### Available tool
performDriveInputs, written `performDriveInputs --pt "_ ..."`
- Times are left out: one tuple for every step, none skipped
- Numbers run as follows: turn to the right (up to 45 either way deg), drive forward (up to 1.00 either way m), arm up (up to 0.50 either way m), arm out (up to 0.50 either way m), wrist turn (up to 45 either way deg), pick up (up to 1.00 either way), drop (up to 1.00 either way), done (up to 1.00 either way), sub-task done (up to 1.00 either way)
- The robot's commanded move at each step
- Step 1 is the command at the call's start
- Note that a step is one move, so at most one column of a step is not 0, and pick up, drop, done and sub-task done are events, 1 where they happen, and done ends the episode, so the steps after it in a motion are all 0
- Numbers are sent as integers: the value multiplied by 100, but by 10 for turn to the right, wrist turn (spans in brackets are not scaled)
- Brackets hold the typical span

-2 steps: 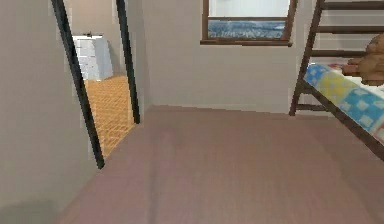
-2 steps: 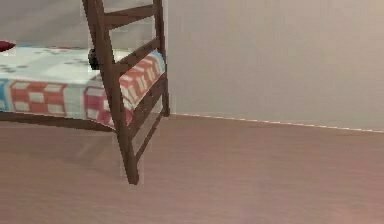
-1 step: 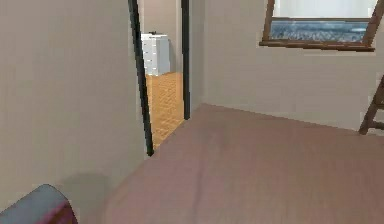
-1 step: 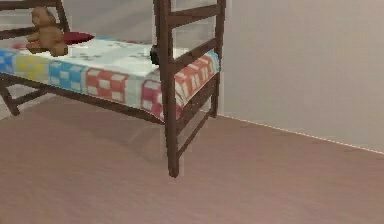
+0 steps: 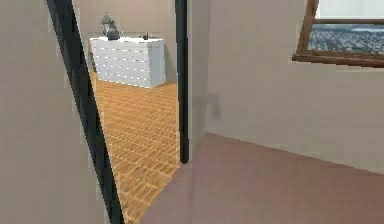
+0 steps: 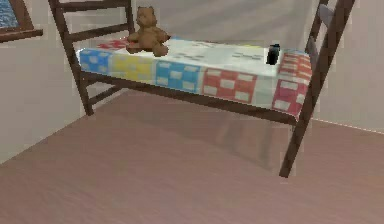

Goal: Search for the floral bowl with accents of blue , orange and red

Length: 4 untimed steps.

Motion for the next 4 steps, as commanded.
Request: performDriveInputs --pt "0 90 0 0 0 0 0 0 0" --pt "-390 0 0 0 0 0 0 0 0" --pt "0 100 0 0 0 0 0 0 0" --pt "0 100 0 0 0 0 0 0 0"
